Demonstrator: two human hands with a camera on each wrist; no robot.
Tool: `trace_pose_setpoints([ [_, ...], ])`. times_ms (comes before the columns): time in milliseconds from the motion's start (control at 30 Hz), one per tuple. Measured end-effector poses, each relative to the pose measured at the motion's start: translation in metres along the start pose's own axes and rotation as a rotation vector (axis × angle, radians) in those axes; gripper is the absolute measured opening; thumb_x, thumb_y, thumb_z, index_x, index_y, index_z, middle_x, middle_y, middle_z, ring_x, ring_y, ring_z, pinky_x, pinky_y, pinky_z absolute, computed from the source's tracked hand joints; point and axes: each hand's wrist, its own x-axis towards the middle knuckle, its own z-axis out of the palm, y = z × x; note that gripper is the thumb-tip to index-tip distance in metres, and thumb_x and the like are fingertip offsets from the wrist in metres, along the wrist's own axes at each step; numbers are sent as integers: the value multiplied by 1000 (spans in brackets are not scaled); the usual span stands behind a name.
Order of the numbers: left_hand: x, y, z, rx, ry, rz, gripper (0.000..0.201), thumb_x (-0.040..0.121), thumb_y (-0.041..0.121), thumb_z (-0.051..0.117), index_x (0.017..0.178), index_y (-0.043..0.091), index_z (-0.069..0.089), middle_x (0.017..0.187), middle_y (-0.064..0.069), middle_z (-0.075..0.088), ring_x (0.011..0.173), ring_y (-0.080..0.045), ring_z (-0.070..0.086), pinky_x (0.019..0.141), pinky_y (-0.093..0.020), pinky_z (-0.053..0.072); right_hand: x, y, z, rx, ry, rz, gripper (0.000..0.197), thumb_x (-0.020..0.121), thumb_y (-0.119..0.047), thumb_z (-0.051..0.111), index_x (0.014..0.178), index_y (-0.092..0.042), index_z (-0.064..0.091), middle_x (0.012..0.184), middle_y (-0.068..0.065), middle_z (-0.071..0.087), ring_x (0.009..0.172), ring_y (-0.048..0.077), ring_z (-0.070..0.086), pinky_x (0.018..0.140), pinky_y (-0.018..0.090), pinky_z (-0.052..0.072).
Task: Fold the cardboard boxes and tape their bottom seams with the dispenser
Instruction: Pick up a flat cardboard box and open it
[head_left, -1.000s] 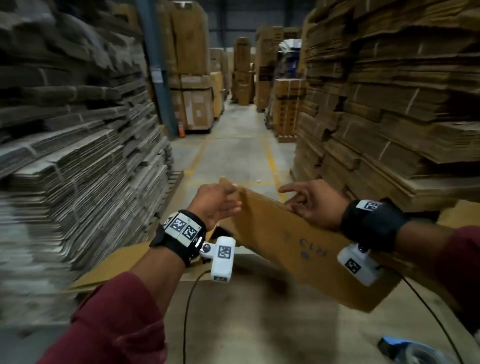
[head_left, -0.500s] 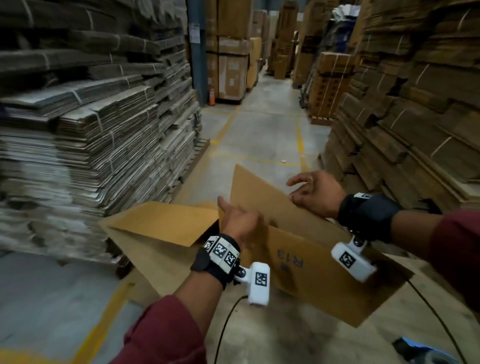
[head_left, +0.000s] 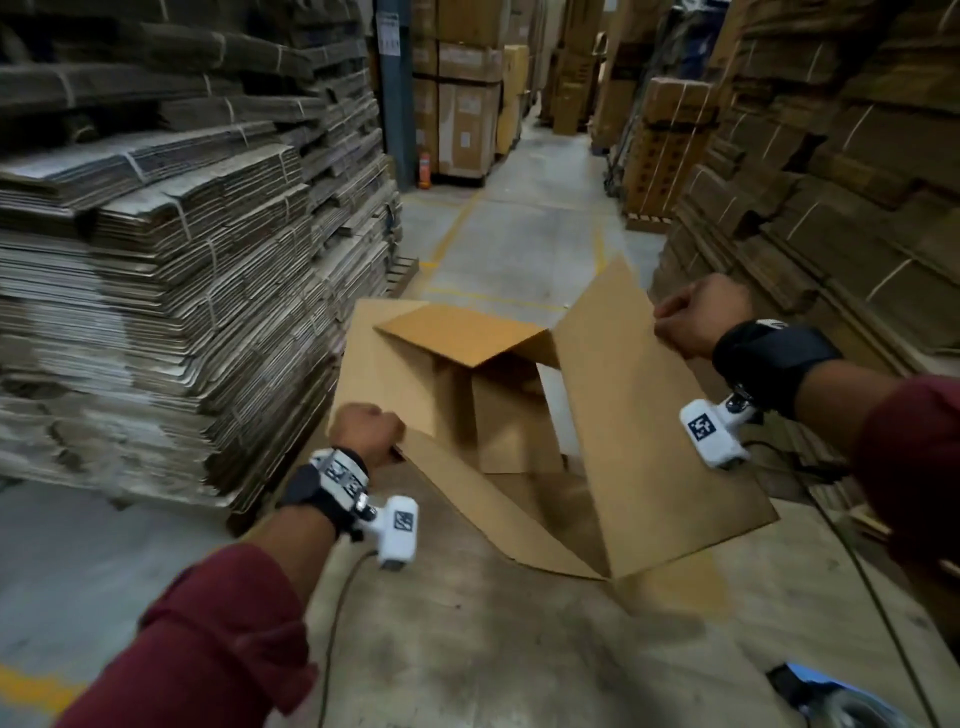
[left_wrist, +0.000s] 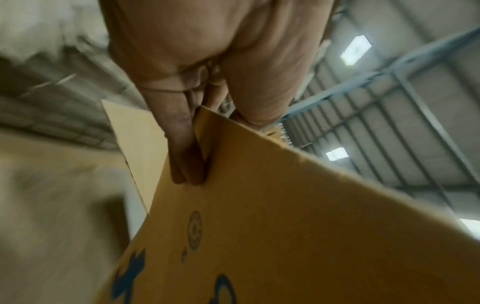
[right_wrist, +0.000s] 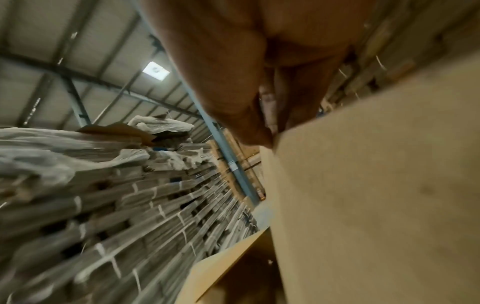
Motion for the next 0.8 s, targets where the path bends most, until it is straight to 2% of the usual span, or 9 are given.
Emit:
trace_pose_setpoints([
  [100,19,43,-38,62,103,146,7,65,9,70,63,5,65,63,-12,62,63,-26,63,57,-41,61,10,16,-12,-2,-135,123,12,73,-16,84,78,-7,79,68,8,75,59,24,74,65,45,65],
  [167,33,70,-60,77,170,223,16,69,8,69,83,8,75,75,-12,71,71,-29,71,65,-49,62,1,17,-19,-25,-219,126,12,73,-14,85,83,-11,78,70,6,76,60,20,74,60,37,63],
  [233,36,97,-77,57,220,253,47,79,3,68,125,12,71,100,-15,74,77,-31,72,66,-44,64,-14,14,-24,-50,-275,86,14,76,-10,83,87,-17,77,65,3,75,54,14,72,49,24,55],
  [333,31,120,-97,112,244,287,57,86,4,67,142,16,61,108,-14,71,72,-26,72,52,-29,59,-42,5,-16,-53,-373,-11,13,79,-3,77,75,-15,77,60,5,72,45,12,64,40,18,46],
  [467,23,114,-84,226,229,353,56,81,5,68,137,14,65,103,-8,70,72,-28,72,62,-45,65,-64,-6,11,-174,-499,-198,20,89,-22,72,72,-14,80,66,1,75,56,13,70,50,25,56],
  [533,19,103,-74,300,204,342,39,86,3,68,124,8,70,94,-5,65,67,-23,68,64,-40,64,-68,-10,26,-366,-541,-413,22,89,-35,67,83,-18,80,82,-2,75,72,18,70,67,36,61],
  [600,16,91,-68,377,199,334,10,85,5,69,89,14,70,84,-5,68,62,-22,65,61,-37,61,-74,-14,36,-558,-578,-628,27,86,-43,67,105,-28,77,109,-3,63,94,20,65,82,37,57],
  [700,18,74,-61,367,201,290,13,80,5,71,75,15,64,71,-6,70,63,-26,70,49,-31,54,-82,-19,51,-699,-666,-811,64,76,-48,68,137,-37,57,137,1,43,121,25,50,96,41,51],
  [800,15,52,-52,315,199,230,26,83,7,75,72,21,55,74,-3,69,58,-17,68,41,-23,50,-92,-21,77,-725,-833,-909,73,67,-49,71,138,-40,57,138,-2,50,126,22,48,99,40,49],
])
